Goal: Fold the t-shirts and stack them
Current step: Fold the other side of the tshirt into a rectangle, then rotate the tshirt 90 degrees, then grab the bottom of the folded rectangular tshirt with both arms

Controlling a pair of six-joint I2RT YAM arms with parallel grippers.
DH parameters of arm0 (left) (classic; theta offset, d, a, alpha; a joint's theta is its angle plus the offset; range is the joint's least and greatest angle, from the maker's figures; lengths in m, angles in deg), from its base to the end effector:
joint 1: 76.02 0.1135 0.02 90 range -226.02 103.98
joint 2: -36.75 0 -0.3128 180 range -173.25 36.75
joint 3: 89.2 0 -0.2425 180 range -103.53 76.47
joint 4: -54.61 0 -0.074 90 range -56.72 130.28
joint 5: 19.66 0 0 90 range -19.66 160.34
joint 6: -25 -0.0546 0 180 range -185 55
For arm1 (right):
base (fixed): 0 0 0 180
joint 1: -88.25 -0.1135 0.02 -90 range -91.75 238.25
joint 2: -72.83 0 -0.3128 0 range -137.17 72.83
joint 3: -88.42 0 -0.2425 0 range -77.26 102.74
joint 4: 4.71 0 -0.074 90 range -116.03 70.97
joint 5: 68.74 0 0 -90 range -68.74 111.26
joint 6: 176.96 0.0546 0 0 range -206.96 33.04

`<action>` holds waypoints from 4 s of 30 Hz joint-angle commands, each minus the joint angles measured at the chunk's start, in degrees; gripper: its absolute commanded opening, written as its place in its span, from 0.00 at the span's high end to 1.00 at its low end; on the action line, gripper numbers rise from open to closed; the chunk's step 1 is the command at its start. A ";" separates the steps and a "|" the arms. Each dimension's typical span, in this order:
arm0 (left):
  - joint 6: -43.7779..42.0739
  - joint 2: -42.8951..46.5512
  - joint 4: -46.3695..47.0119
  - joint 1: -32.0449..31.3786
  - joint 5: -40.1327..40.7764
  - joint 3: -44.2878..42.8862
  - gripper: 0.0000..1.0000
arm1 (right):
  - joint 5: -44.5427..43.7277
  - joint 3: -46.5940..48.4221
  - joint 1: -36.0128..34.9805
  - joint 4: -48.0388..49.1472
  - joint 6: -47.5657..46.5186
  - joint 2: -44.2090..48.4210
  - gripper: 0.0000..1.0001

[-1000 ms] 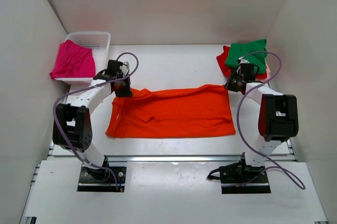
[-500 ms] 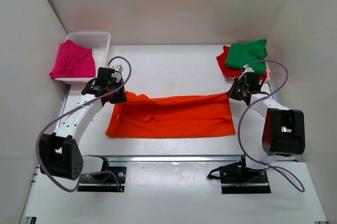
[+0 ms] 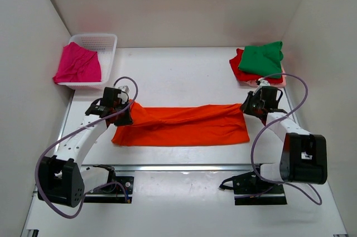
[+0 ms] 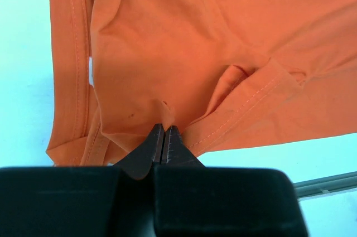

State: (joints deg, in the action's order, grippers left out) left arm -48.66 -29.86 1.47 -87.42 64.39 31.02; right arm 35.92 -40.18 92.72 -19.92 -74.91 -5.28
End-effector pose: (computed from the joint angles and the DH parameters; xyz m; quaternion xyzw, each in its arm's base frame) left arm 0.1957 -0.0452 0.2607 -0.0281 0.9642 -0.1107 0.2392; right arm 0.2668 -0.0070 0.2259 0.0787 0.9039 0.1430 0.3955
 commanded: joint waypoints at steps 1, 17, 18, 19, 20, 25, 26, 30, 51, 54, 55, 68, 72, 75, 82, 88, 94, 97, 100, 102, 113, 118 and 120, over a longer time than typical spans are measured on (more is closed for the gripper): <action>0.71 1.75 1.01 0.50 0.86 1.77 1.00 | 0.64 -2.27 -0.08 1.94 -0.01 5.06 1.00; 1.50 3.06 2.16 -0.20 0.51 4.31 1.00 | -0.24 -6.41 1.16 -3.59 2.54 10.87 1.00; 1.68 3.15 2.16 -0.38 0.68 4.67 1.00 | -0.07 -6.58 0.98 -4.38 2.80 10.61 0.99; 1.59 3.24 2.24 -0.38 0.77 5.02 1.00 | -0.33 -6.50 0.89 -5.00 3.23 10.78 0.92; 1.77 3.50 1.98 -0.20 0.68 5.37 1.00 | -0.68 -6.32 0.89 -6.40 3.24 11.30 0.88; 3.26 5.52 0.58 1.11 3.84 3.62 0.62 | -6.91 -3.52 -0.07 -12.20 5.00 16.05 0.64; 3.26 6.66 0.84 1.46 5.15 2.40 0.60 | -7.79 -2.98 -0.25 -13.52 5.34 17.71 0.64; 4.58 8.69 1.98 2.08 7.10 -2.09 0.49 | -8.68 0.00 -1.65 -15.38 4.82 20.62 0.73; 15.48 -25.11 13.67 -7.68 4.81 -3.03 0.54 | -3.14 1.51 -14.66 -16.16 7.53 -4.07 0.99; 14.60 -33.64 12.62 -7.59 3.94 -12.36 0.57 | -4.90 -0.07 -19.04 -19.76 10.70 -3.37 0.99; 14.77 -36.98 12.27 -6.98 3.24 -16.73 0.57 | -5.07 -0.77 -19.93 -19.42 11.75 -2.24 1.00; 9.23 -94.62 -23.50 -6.71 -3.52 -115.30 0.62 | -3.66 -13.26 -43.55 0.53 38.12 7.89 1.00; 10.29 -89.08 -10.91 -4.69 -8.63 -96.49 0.64 | 3.25 -8.44 -48.23 5.46 33.58 -2.01 0.95; 11.26 -88.07 -3.29 -4.25 -9.68 -94.79 0.62 | 4.69 -2.29 -51.13 2.66 27.26 -9.15 0.94; 20.91 -87.49 10.90 -1.00 -20.74 -100.64 0.63 | 5.57 3.07 -50.00 2.92 19.52 -10.14 0.86; 21.64 -76.43 8.85 -1.43 -27.18 -109.41 0.44 | 5.82 10.46 -49.91 -3.50 12.38 -2.86 0.74; 7.14 -43.35 -4.22 -9.50 -15.09 -66.95 0.37 | -5.25 13.21 -48.16 -14.67 15.88 5.14 0.51; 13.33 -20.05 12.20 -12.06 -13.38 -26.07 0.41 | -3.50 6.61 -43.84 -14.93 18.27 10.76 0.50; 18.28 -3.24 15.94 -14.77 -10.32 -0.78 0.51 | -8.58 1.70 -42.35 -20.64 18.44 16.21 0.47; 21.96 4.36 17.61 -17.41 -8.98 12.69 0.52 | -9.21 -1.46 -41.30 -22.58 20.54 20.17 0.47; 34.90 22.31 24.65 -24.72 -7.41 33.32 0.36 | -9.38 -14.66 -47.79 -17.31 32.68 24.76 0.50; 38.24 21.88 28.78 -27.88 -5.03 33.67 0.28 | -8.95 -16.51 -48.42 -14.33 33.47 22.39 0.50; 38.94 19.24 30.79 -29.81 -4.42 33.33 0.28 | -8.68 -16.78 -48.59 -12.83 34.00 21.95 0.50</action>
State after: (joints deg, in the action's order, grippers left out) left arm -12.33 -8.64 27.00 -115.03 58.09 64.15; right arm 27.59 -56.05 44.75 -37.23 -42.97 17.34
